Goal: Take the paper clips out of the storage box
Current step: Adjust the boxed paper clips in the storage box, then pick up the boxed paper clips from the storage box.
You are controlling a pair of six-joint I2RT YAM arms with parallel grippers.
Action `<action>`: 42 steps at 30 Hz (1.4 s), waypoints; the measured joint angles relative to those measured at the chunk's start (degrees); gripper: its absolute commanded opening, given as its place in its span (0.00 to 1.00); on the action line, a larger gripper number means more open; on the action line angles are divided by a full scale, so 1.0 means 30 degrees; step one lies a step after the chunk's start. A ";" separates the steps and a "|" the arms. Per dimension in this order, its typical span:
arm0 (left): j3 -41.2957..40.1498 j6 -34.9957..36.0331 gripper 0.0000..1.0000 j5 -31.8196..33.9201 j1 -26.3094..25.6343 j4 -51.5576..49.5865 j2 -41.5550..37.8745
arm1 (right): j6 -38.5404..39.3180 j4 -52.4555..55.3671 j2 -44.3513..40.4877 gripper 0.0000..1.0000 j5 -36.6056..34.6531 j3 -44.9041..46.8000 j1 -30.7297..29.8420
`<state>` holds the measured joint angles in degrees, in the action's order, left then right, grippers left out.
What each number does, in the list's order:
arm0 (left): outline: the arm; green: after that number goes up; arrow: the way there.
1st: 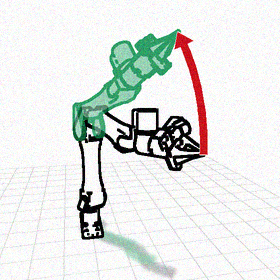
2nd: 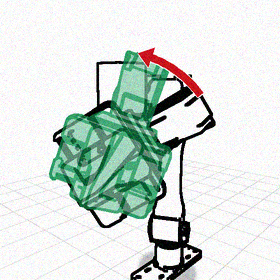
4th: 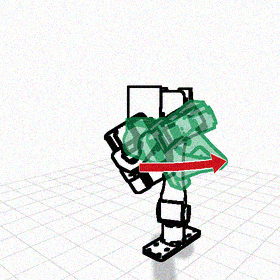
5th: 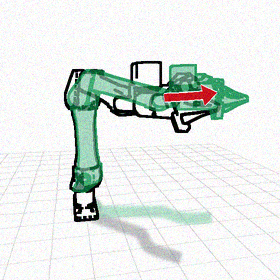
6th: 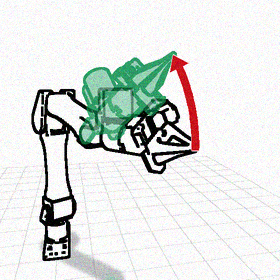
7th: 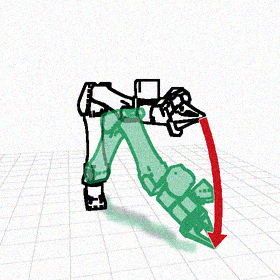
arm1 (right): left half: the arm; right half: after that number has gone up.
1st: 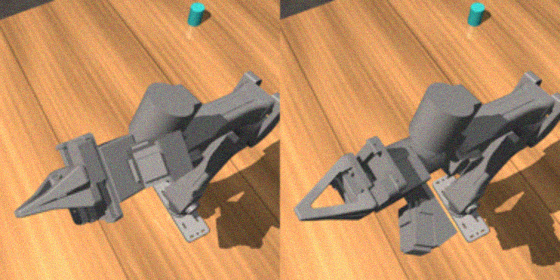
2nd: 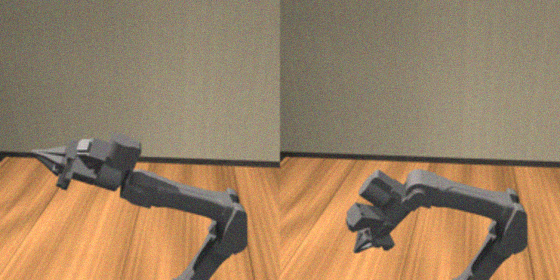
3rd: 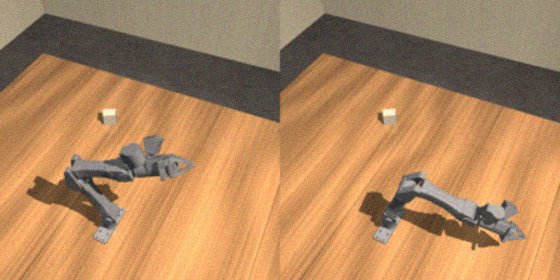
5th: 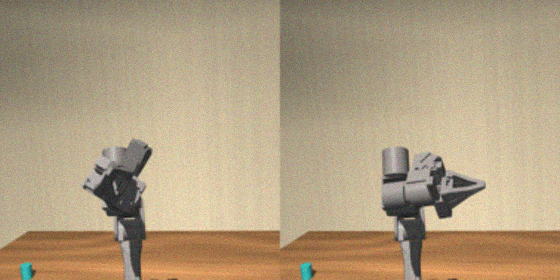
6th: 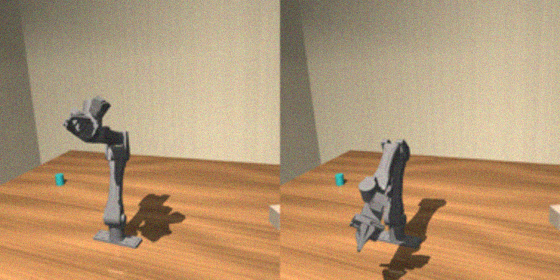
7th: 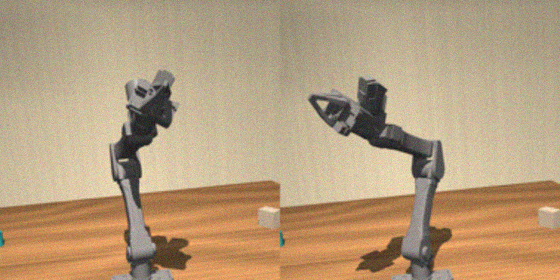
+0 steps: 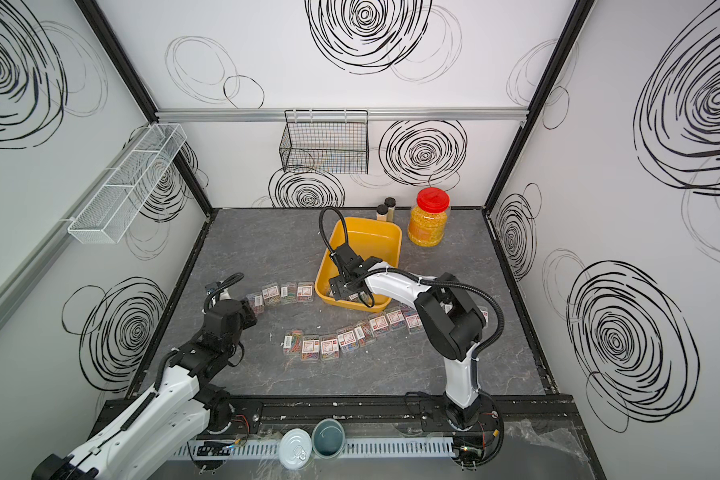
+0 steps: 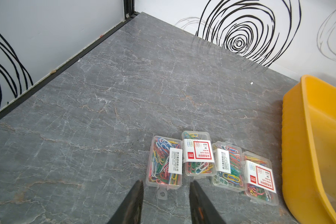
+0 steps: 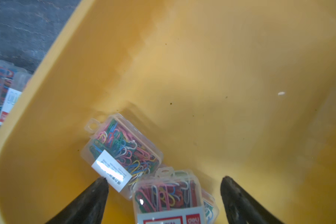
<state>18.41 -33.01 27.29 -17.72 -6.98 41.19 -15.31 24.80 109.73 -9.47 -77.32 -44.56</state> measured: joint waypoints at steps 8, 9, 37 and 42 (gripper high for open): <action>0.0000 -0.0029 0.44 0.0022 0.0000 -0.0015 0.0000 | 0.0051 0.0481 0.0328 0.81 -0.0372 -0.0146 0.0022; 0.0000 -0.0044 0.44 0.0036 0.0000 -0.0015 0.0000 | 0.0000 0.0474 0.0350 0.80 -0.0379 -0.0138 0.0022; 0.0000 -0.0160 0.45 0.0299 0.0000 -0.0058 -0.0240 | -0.1705 0.1122 -0.7643 0.41 -0.0925 0.2215 0.2616; -0.0007 -0.0160 0.45 0.0299 0.0000 -0.0058 -0.0328 | -0.2820 0.1814 -1.1162 0.40 -0.1676 0.5938 0.4473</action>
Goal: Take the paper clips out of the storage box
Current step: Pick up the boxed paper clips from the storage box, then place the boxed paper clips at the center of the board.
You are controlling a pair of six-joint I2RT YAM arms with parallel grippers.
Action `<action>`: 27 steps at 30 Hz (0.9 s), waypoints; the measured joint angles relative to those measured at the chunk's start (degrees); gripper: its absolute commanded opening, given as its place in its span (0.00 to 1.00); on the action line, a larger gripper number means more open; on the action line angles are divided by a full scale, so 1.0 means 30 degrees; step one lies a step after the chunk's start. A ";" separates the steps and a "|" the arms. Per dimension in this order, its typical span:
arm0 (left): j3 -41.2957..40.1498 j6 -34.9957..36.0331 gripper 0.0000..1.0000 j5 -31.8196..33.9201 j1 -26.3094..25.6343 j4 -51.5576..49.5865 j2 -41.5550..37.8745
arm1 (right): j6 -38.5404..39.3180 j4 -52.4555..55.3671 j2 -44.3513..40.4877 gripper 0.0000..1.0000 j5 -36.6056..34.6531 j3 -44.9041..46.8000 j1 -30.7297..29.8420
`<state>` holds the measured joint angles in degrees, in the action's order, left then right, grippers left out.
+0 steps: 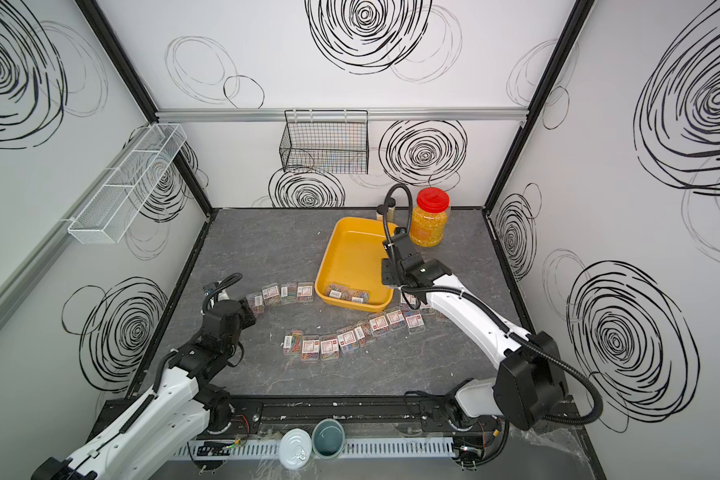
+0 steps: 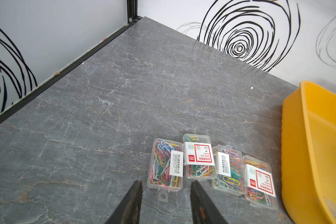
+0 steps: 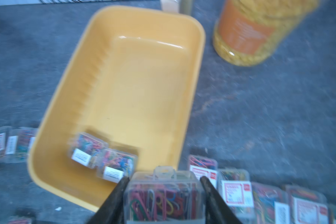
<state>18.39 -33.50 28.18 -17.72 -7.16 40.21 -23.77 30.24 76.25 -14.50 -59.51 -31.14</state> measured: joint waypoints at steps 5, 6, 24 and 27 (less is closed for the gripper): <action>-0.0007 0.0000 0.45 -0.0007 -0.0007 0.0007 -0.0007 | -0.1559 0.1151 -0.2033 0.40 -0.0226 0.3920 0.1421; -0.0007 0.0000 0.45 -0.0007 0.0000 0.0007 -0.0007 | -0.1916 0.1311 -0.2419 0.40 -0.0182 0.4656 0.1566; -0.0066 0.0007 0.46 -0.0248 0.0000 0.0007 -0.0036 | -0.5836 0.1610 -0.2404 0.43 -0.0590 0.7898 0.3133; -0.0066 0.0007 0.46 -0.0277 0.0000 0.0007 -0.0036 | -0.5807 0.1129 -0.1829 0.46 -0.0291 0.8080 0.3577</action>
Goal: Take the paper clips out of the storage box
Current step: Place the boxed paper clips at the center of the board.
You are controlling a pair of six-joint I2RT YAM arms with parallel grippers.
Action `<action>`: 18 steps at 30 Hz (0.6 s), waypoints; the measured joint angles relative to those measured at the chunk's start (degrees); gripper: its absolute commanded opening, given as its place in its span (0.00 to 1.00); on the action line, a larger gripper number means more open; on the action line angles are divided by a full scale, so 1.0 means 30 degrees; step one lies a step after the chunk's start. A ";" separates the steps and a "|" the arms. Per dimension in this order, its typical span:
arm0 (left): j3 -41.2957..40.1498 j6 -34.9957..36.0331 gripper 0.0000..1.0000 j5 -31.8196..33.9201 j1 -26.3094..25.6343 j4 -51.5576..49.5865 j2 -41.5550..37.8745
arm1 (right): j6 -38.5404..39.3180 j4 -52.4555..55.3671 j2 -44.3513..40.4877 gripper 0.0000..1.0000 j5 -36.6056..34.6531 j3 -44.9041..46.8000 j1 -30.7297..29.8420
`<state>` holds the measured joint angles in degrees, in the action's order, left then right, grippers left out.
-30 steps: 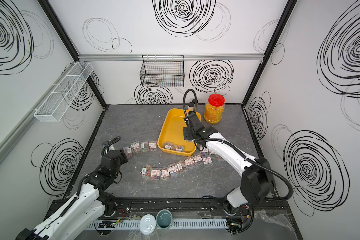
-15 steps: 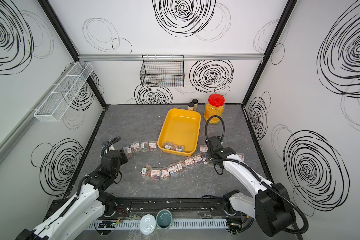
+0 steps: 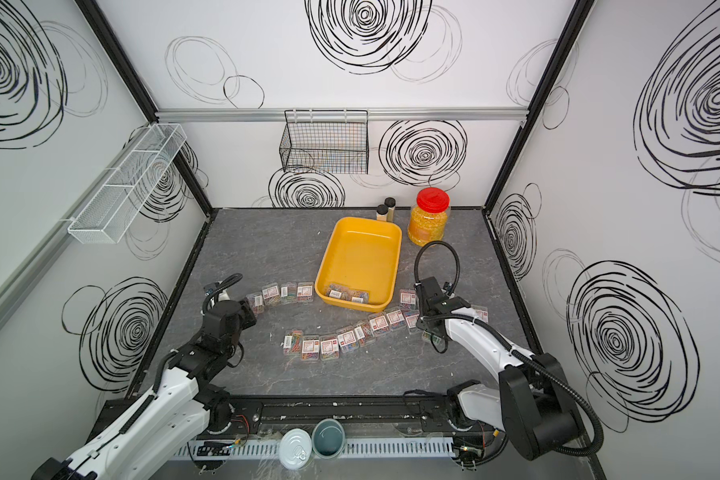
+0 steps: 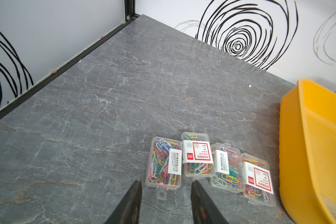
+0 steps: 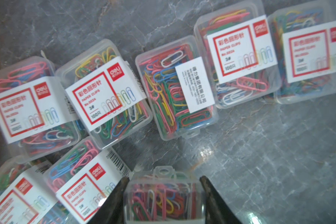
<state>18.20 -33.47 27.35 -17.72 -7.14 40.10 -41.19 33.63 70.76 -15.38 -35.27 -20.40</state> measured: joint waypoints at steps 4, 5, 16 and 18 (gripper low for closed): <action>0.0000 0.0000 0.46 -0.0036 0.0000 0.0000 0.0007 | 0.0153 -0.0379 0.0561 0.58 0.0262 0.0087 0.0590; 0.0000 0.0000 0.46 -0.0044 0.0000 -0.0007 0.0007 | 0.0219 -0.0466 0.0656 0.60 0.0277 0.0087 0.0692; 0.0000 0.0000 0.46 -0.0044 0.0000 0.0000 0.0029 | 0.0729 -0.0845 0.0743 0.69 0.0605 0.0073 0.0984; 0.0000 0.0000 0.46 -0.0044 0.0000 0.0000 0.0029 | 0.0612 -0.0845 0.0466 0.70 0.0678 0.0080 0.0984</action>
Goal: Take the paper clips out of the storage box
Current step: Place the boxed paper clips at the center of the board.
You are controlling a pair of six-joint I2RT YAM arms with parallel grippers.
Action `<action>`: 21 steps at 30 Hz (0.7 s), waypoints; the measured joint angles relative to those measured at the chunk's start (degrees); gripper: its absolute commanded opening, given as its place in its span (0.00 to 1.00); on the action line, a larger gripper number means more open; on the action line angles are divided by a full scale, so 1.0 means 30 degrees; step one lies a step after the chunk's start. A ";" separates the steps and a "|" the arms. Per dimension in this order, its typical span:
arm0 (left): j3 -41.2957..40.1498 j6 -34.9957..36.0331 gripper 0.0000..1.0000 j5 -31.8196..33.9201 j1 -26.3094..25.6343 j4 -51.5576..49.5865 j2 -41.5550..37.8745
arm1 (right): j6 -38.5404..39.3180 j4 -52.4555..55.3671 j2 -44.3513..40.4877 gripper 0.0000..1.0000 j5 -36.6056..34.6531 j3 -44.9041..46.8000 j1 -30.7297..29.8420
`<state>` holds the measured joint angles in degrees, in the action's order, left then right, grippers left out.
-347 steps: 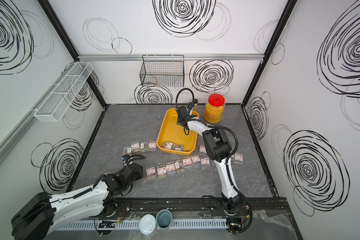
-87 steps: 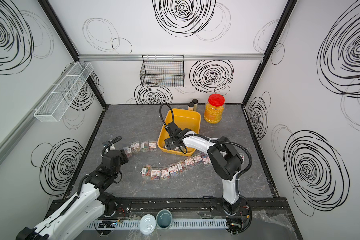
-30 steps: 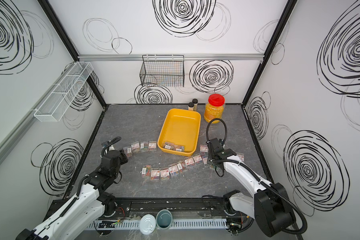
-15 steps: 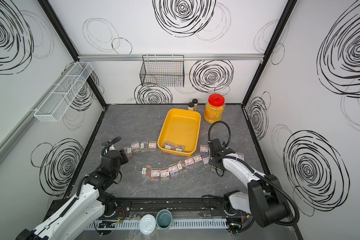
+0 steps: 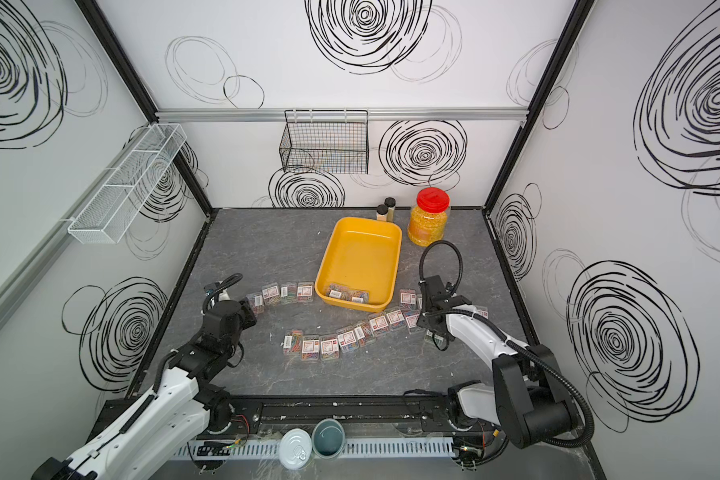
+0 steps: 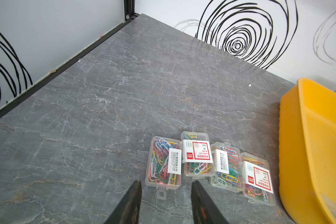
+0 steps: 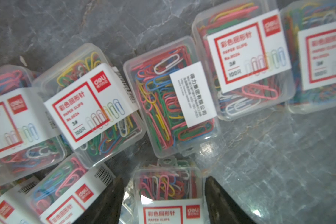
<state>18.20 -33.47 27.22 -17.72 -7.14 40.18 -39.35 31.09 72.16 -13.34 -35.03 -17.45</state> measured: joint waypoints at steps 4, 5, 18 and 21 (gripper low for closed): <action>0.0000 0.0000 0.46 0.0000 0.0000 0.0000 0.0000 | -0.0801 -0.0211 -0.1260 0.70 0.0306 0.0517 0.0007; 0.0000 0.0000 0.46 0.0000 0.0000 -0.0007 0.0007 | -0.1042 -0.0240 -0.1668 0.70 0.0372 0.0765 0.0007; 0.0000 0.0007 0.46 -0.0029 0.0000 0.0000 0.0007 | -0.4204 -0.0423 -0.6834 0.68 0.0721 0.4189 0.0044; 0.0000 0.0000 0.46 -0.0029 0.0000 0.0000 0.0073 | -0.5122 -0.0984 -0.7839 0.68 0.1042 0.5195 0.0044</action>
<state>18.20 -33.47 27.14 -17.72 -7.14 40.40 -54.72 28.14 48.64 -10.22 -19.44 -17.32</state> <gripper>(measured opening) 0.462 0.683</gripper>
